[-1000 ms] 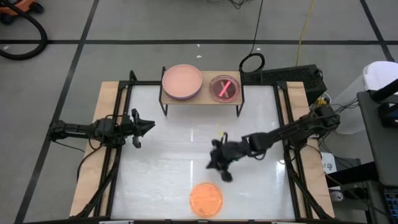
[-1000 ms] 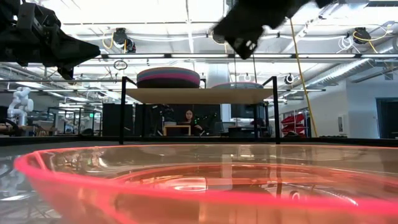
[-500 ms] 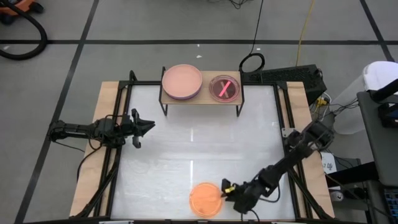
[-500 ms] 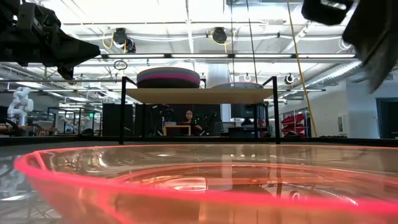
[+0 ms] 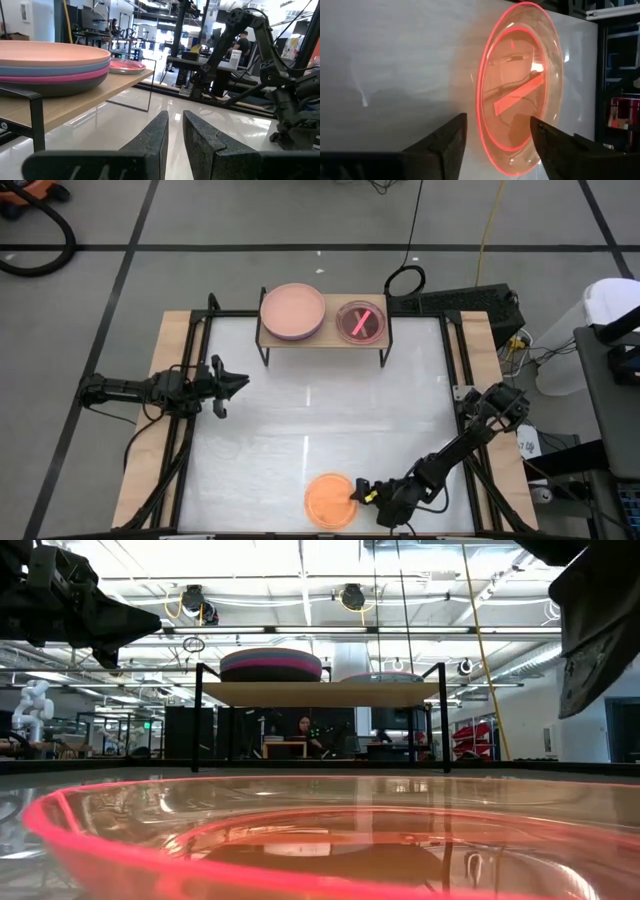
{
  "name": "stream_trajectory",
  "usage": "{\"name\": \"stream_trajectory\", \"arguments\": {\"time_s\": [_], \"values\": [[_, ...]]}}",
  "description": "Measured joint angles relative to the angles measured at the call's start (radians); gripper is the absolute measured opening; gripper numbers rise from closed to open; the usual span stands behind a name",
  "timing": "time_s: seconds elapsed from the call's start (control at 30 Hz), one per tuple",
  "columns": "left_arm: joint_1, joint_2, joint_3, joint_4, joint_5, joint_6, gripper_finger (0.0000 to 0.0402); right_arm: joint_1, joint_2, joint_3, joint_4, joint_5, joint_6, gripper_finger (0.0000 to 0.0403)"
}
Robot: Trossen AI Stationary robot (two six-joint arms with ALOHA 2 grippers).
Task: Place and stack plates onto a shelf
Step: Stack the transparent orange plate on top of the transparent pink plate on the shelf
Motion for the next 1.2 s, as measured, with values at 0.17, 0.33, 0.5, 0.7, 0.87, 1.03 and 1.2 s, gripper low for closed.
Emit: {"name": "stream_trajectory", "arguments": {"time_s": [0.17,0.33,0.5,0.7,0.87,1.03,1.2], "values": [[0.000,0.000,0.000,0.002,0.000,0.000,0.0062,-0.012,0.002,-0.001,-0.004,-0.006,-0.008,0.0156],[0.000,0.000,0.000,0.002,0.000,0.000,0.0062,-0.025,0.003,-0.002,-0.019,-0.042,-0.009,0.0096],[0.000,0.000,0.000,0.003,0.000,0.000,0.0062,-0.030,0.003,-0.003,0.007,-0.059,-0.006,0.0016],[0.000,0.000,0.000,0.003,0.000,0.000,0.0062,-0.030,-0.015,-0.005,0.076,-0.042,-0.017,0.0001],[0.000,0.000,0.000,0.002,0.000,0.000,0.0062,-0.031,-0.086,-0.011,0.069,0.119,-0.100,0.0000],[0.000,0.000,0.000,0.003,0.000,0.000,0.0062,-0.077,-0.223,-0.007,0.026,0.294,-0.166,0.0000],[0.000,0.000,0.000,0.003,0.000,0.000,0.0062,-0.200,-0.386,-0.007,-0.012,0.513,-0.220,0.0000]]}}
